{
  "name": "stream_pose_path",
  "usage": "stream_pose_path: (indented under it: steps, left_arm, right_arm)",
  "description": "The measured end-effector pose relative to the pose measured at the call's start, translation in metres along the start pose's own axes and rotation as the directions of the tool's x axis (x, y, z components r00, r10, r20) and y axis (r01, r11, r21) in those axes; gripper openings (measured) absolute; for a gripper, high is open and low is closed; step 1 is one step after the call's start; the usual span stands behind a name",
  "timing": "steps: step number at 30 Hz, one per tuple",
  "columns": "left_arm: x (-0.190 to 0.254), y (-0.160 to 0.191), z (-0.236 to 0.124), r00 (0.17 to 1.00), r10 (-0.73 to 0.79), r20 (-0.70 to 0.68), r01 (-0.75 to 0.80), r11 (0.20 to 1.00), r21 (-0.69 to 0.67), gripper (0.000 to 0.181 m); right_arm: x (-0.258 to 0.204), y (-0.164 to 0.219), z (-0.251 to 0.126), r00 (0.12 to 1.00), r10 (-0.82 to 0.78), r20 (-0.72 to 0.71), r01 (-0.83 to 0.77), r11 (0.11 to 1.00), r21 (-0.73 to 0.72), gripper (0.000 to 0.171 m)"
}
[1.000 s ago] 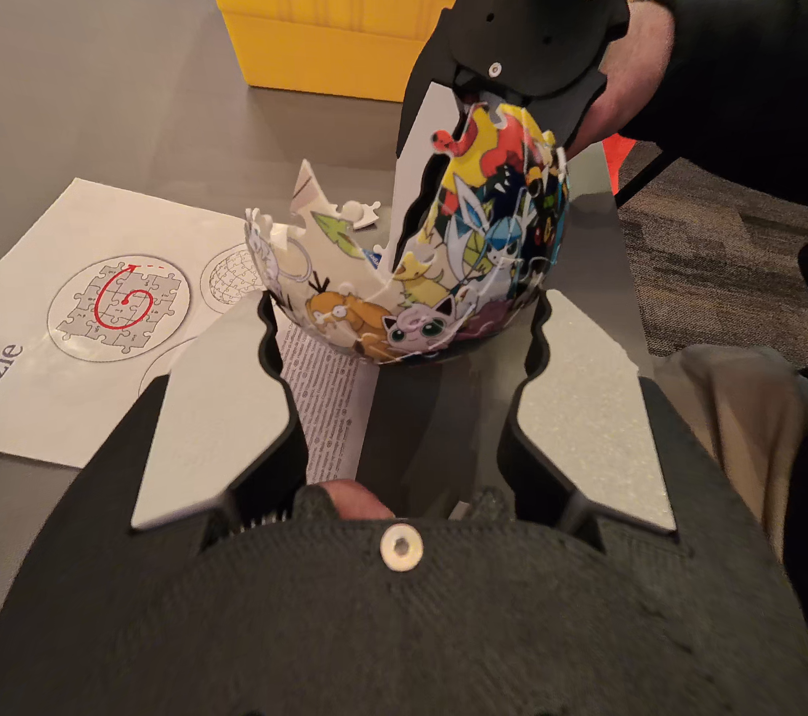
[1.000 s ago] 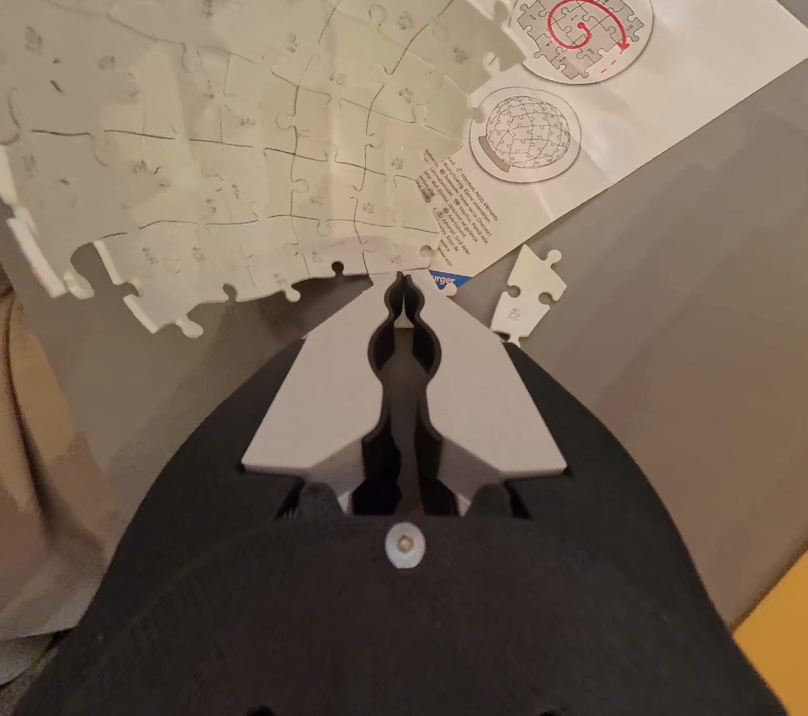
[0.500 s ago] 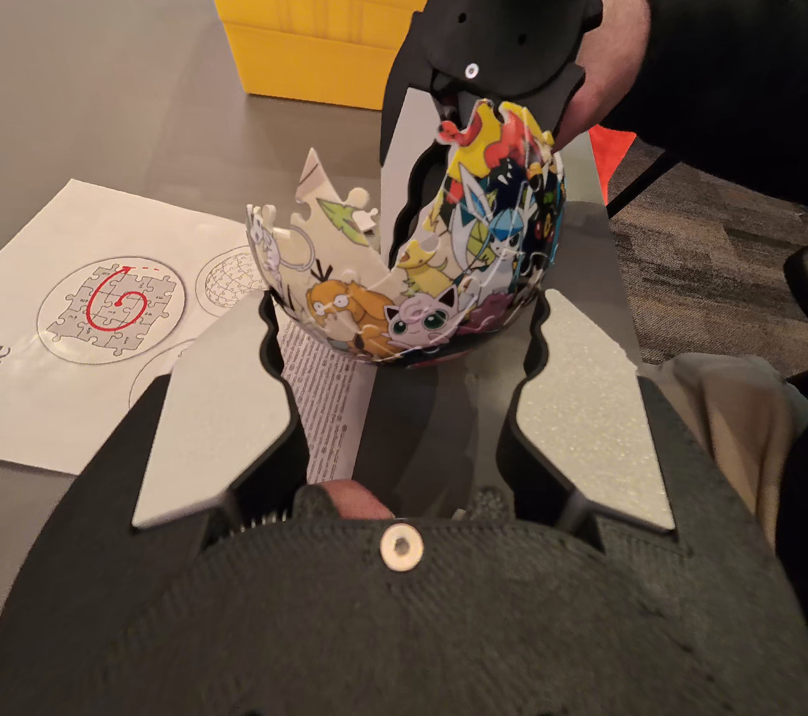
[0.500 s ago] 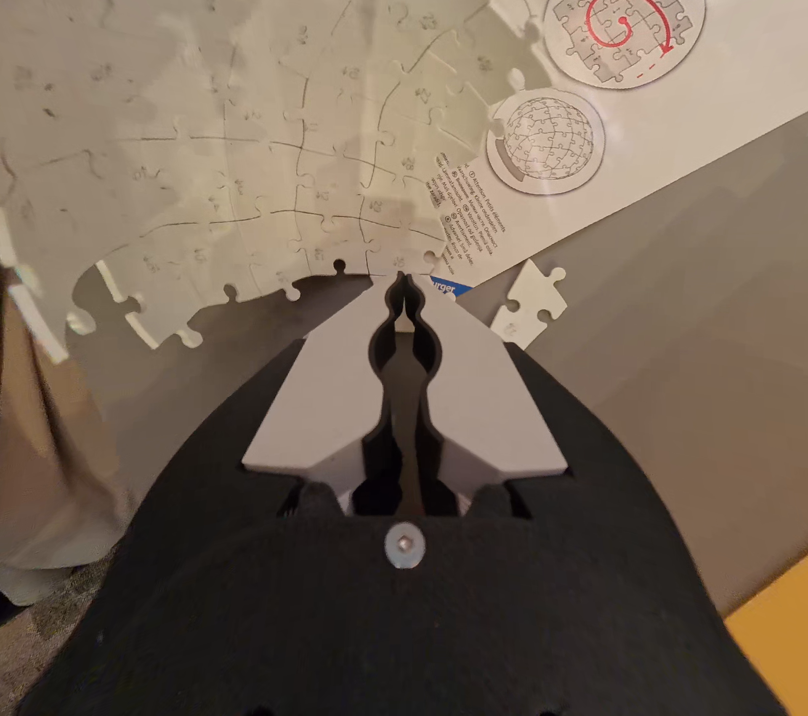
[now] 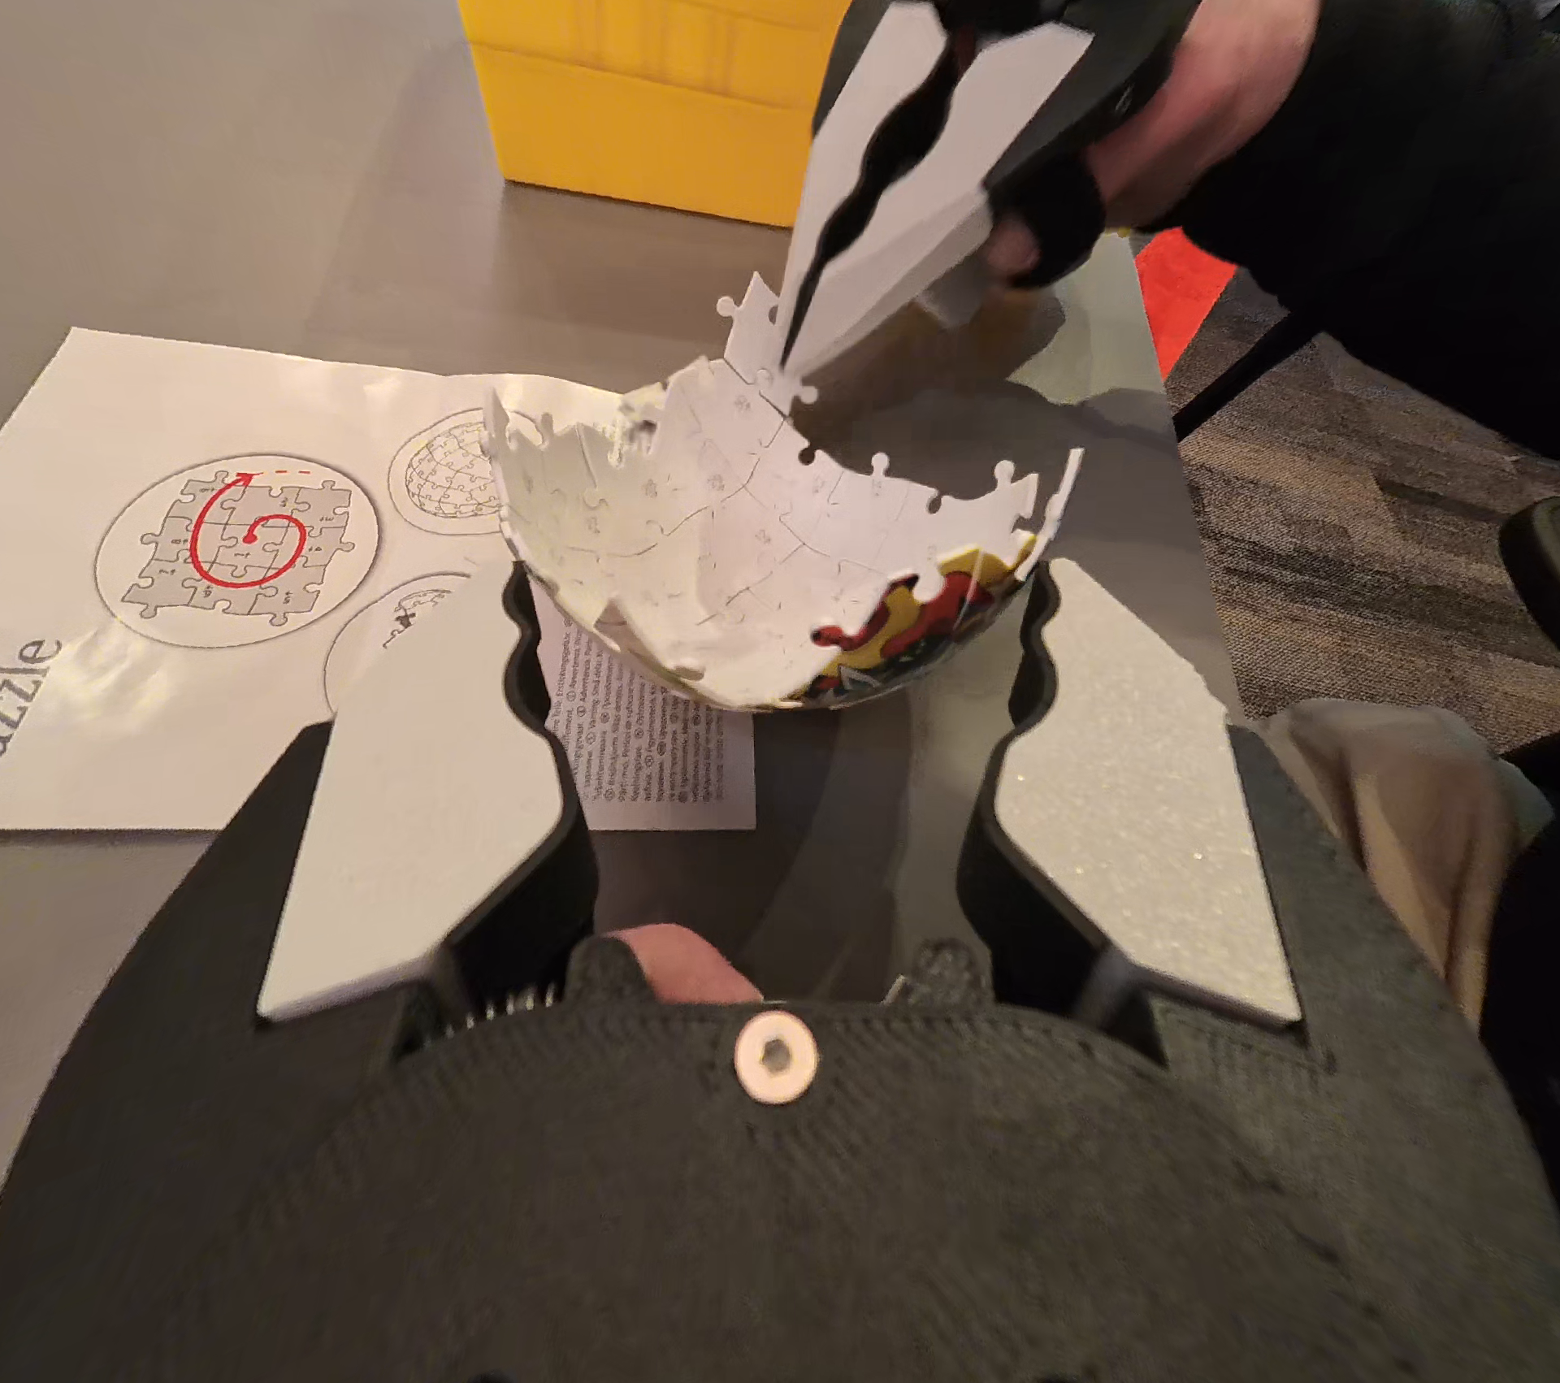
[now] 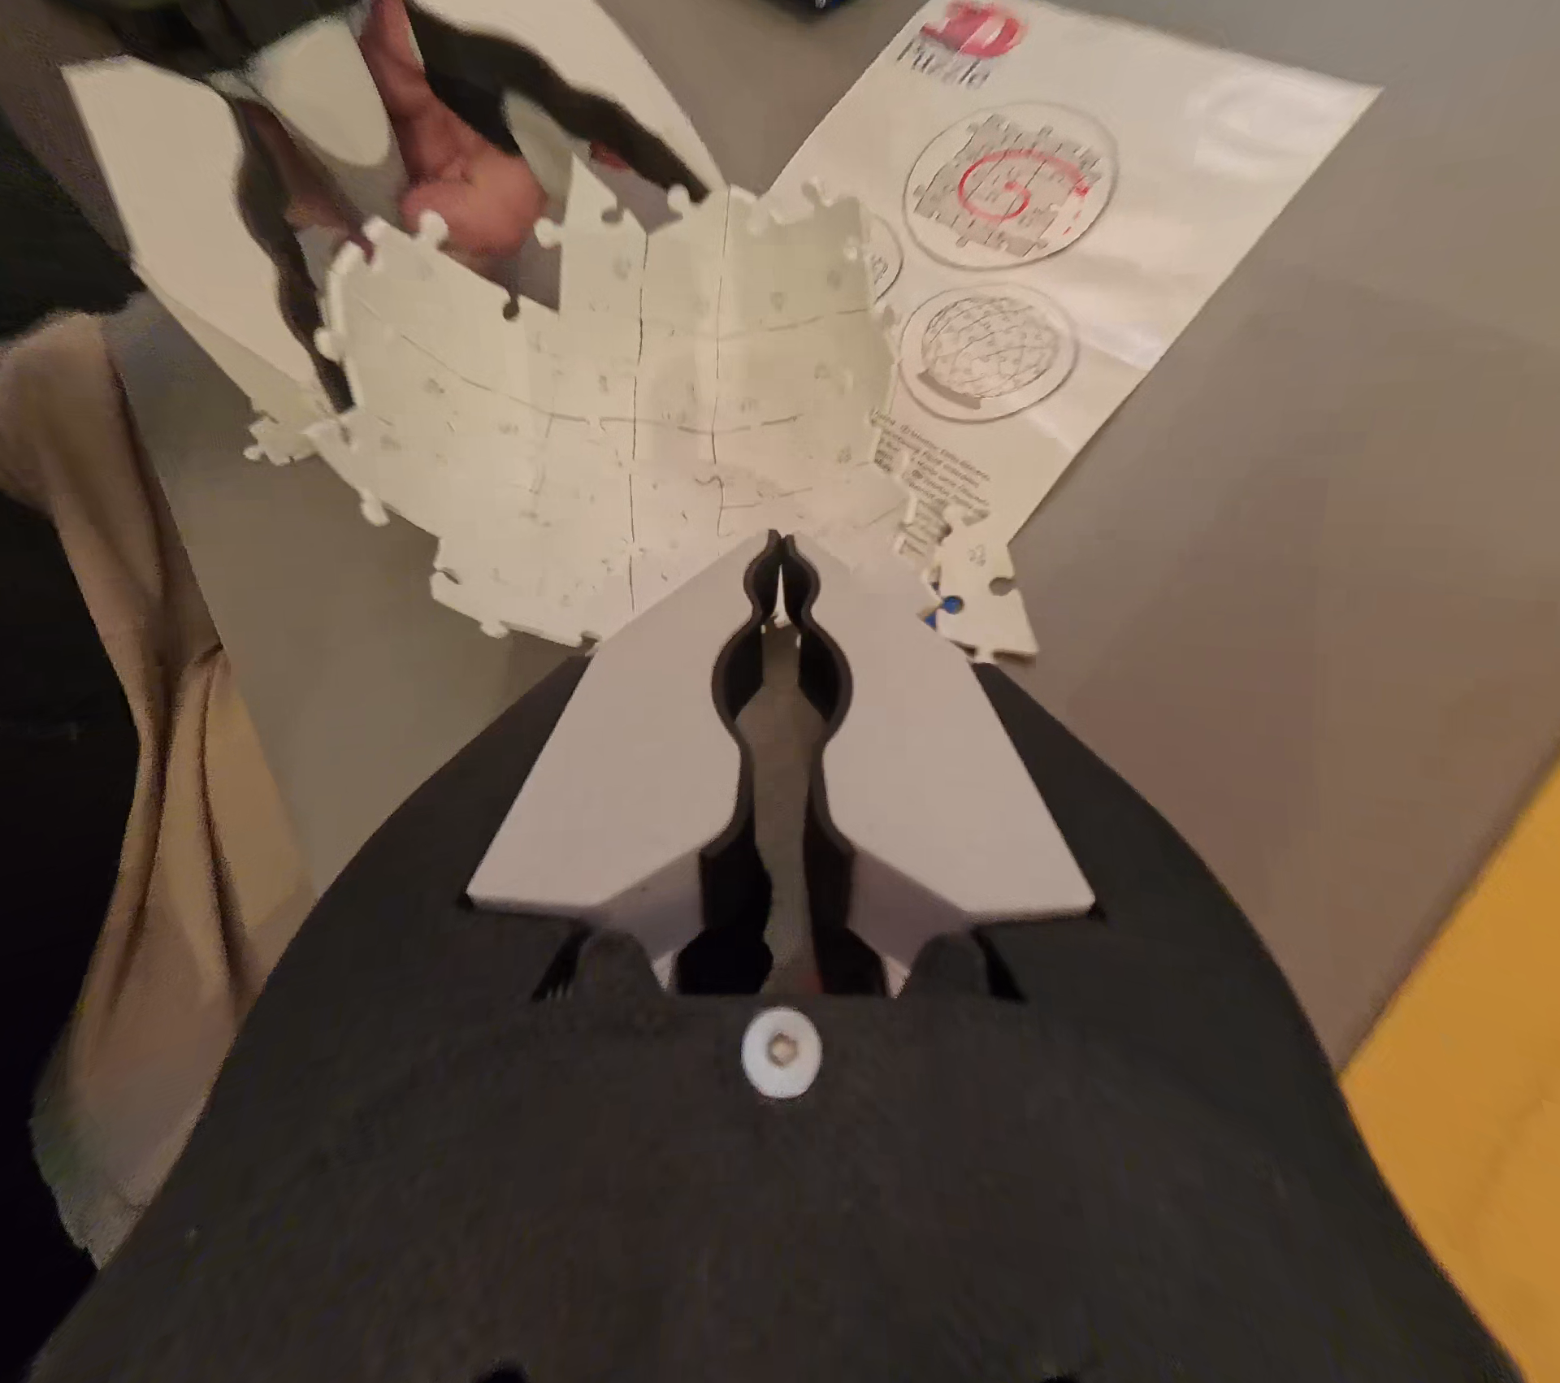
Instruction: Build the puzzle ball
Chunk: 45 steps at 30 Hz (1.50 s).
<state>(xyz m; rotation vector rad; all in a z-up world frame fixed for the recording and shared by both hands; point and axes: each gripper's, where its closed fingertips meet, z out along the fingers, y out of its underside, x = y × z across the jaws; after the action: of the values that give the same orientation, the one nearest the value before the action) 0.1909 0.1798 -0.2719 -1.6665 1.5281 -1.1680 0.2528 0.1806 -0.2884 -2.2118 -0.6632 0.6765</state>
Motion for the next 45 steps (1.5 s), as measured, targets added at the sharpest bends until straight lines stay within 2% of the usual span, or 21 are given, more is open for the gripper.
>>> stream_pose_path:
  steps: [3,6,9,13,18,20,26,32,38,42,45]
  left_arm:
    - [-0.001,0.0,0.0,1.0,-0.002,0.0,0.002,1.0,0.003,0.108]
    - [-0.001,0.0,0.0,1.0,-0.004,0.002,0.004,1.0,0.011,0.108]
    - [-0.001,0.001,-0.001,1.0,-0.008,0.001,0.008,1.0,0.017,0.108]
    - [0.003,0.001,-0.001,1.0,-0.002,-0.005,0.002,1.0,0.023,0.108]
    - [0.008,-0.002,-0.002,1.0,0.009,-0.008,-0.008,0.999,0.035,0.108]
    - [0.01,-0.002,-0.001,1.0,0.007,-0.016,-0.006,0.999,0.041,0.108]
    - [0.015,0.001,0.0,0.999,0.008,-0.035,-0.006,0.999,0.045,0.107]
    - [0.017,0.001,0.001,0.999,0.007,-0.044,-0.004,0.999,0.054,0.108]
    - [0.017,0.002,0.0,0.999,0.002,-0.044,0.0,0.998,0.055,0.107]
    - [0.018,0.001,0.001,0.999,0.006,-0.047,-0.003,0.999,0.054,0.107]
    - [0.02,0.0,0.002,0.999,0.008,-0.05,-0.006,0.999,0.053,0.107]
  right_arm:
    - [0.006,-0.014,-0.024,0.998,0.036,-0.059,-0.031,0.996,0.089,0.002]
    - [0.014,-0.009,-0.038,0.983,0.08,-0.164,-0.064,0.993,0.102,0.014]
    - [0.016,0.005,-0.042,0.963,0.115,-0.245,-0.1,0.992,0.072,0.023]
    - [0.026,0.018,-0.033,0.931,0.209,-0.299,-0.195,0.978,0.075,0.025]
    - [0.022,0.019,-0.006,0.923,0.334,-0.193,-0.32,0.942,0.098,0.03]
    - [0.017,0.017,0.002,0.918,0.368,-0.144,-0.356,0.928,0.107,0.024]
    - [0.018,0.02,0.005,0.92,0.358,-0.161,-0.346,0.933,0.102,0.0]
    - [0.021,0.018,0.004,0.914,0.37,-0.169,-0.352,0.928,0.125,0.0]
    - [0.025,0.021,0.002,0.894,0.421,-0.157,-0.398,0.904,0.155,0.02]
    - [0.024,0.025,0.0,0.891,0.429,-0.15,-0.408,0.9,0.152,0.009]
    - [0.021,0.023,-0.003,0.889,0.44,-0.129,-0.418,0.893,0.169,0.009]
